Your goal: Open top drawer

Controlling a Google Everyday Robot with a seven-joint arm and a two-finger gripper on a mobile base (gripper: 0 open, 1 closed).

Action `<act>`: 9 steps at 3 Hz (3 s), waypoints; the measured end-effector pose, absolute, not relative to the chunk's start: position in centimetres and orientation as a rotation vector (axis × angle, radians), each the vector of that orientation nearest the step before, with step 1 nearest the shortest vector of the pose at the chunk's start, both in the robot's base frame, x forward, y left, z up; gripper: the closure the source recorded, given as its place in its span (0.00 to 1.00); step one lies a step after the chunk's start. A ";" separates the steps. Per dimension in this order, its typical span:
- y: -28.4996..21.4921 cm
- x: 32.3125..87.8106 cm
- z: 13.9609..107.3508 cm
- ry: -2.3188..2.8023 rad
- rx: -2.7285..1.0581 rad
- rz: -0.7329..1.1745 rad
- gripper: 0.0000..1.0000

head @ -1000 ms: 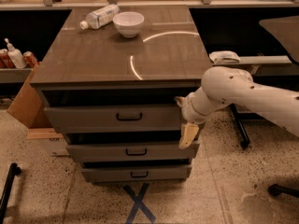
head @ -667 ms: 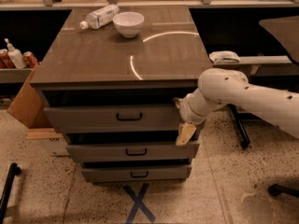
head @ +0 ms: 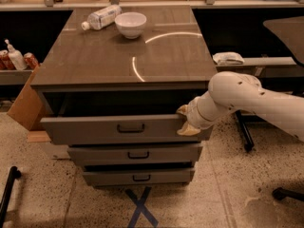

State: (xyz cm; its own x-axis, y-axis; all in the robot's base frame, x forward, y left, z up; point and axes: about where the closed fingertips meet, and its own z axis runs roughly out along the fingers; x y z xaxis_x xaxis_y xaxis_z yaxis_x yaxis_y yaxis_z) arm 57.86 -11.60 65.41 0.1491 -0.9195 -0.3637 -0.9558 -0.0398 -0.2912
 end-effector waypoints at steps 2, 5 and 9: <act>-11.6 57.6 66.6 1.778 -1.972 0.104 1.00; -11.5 57.6 66.5 1.777 -1.974 0.106 0.28; -10.4 54.6 65.4 1.783 -2.088 0.181 0.00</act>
Offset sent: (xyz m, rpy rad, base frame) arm -0.0560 -0.0091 0.0468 0.1062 -0.0761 0.0365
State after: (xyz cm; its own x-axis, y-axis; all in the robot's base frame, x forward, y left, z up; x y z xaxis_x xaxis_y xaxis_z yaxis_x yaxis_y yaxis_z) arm 54.63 -10.38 65.44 0.1836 -0.9215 -0.3422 -0.9714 -0.1169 -0.2064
